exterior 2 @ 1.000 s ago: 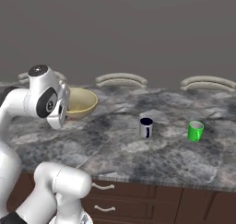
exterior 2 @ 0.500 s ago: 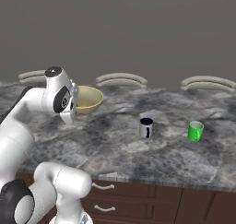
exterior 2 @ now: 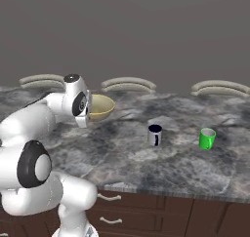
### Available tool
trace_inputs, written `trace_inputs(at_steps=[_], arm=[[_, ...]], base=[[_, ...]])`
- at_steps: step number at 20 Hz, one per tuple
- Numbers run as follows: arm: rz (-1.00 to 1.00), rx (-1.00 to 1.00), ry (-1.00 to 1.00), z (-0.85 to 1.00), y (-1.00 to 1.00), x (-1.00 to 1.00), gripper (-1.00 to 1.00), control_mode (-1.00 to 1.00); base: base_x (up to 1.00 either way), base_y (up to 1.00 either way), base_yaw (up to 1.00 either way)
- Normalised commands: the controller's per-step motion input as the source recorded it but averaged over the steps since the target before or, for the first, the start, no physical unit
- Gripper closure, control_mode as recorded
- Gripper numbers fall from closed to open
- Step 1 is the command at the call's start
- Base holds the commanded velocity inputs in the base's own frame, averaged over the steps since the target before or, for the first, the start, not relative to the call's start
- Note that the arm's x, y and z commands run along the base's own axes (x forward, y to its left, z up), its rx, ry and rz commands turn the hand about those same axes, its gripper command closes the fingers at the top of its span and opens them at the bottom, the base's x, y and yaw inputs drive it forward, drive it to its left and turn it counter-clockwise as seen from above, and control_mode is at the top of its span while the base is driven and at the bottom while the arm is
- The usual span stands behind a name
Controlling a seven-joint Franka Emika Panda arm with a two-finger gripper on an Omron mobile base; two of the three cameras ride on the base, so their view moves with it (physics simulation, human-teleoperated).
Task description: Clear the mugs and bowl far away from the sink.
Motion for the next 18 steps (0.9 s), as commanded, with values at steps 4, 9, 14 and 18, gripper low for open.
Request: trace_inputs(at_steps=[4, 9, 14, 18], arm=[[0.0, 0.0, 0.04, -0.37, 0.0, 0.72, 1.0, -1.0], [0.0, 0.0, 0.07, -0.45, 0.0, 0.54, 1.0, -1.0], [0.0, 0.0, 0.09, -0.5, 0.0, 0.52, 1.0, -1.0], [0.0, 0.0, 0.08, -0.51, 0.0, 0.51, 1.0, -1.0]], base=[[0.0, 0.0, 0.0], [0.0, 0.0, 0.0], [0.0, 0.0, 0.0], [0.0, 0.0, 0.0]])
